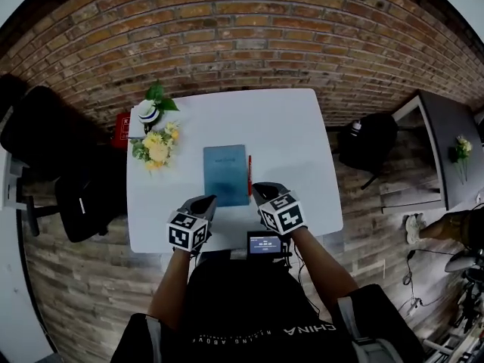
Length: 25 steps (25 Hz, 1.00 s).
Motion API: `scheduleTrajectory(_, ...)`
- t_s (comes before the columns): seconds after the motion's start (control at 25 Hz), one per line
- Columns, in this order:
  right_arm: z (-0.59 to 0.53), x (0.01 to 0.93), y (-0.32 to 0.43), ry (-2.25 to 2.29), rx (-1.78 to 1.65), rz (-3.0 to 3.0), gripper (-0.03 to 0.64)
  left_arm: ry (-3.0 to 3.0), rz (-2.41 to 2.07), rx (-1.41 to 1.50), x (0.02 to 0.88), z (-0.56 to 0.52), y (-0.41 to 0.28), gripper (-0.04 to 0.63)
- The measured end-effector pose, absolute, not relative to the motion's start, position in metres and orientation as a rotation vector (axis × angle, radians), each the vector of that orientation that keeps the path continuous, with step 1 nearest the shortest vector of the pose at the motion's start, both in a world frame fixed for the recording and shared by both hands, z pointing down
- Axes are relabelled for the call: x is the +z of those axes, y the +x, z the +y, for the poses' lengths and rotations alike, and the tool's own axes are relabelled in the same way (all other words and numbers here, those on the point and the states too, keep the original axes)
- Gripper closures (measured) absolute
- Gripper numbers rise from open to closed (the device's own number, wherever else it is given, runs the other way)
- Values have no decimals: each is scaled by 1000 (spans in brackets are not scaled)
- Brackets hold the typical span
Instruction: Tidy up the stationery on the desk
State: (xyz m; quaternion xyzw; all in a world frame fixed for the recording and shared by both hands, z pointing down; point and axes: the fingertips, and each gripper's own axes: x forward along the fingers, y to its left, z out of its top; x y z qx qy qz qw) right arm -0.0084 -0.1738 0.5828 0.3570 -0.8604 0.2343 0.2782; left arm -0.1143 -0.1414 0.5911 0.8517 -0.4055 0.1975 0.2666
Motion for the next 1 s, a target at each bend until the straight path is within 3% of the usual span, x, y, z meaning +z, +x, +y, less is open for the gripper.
scheduleTrajectory(1.0, -107, 564, 27, 872, 527, -2398, 607, 2304, -1241, 536, 584, -59, -80, 584)
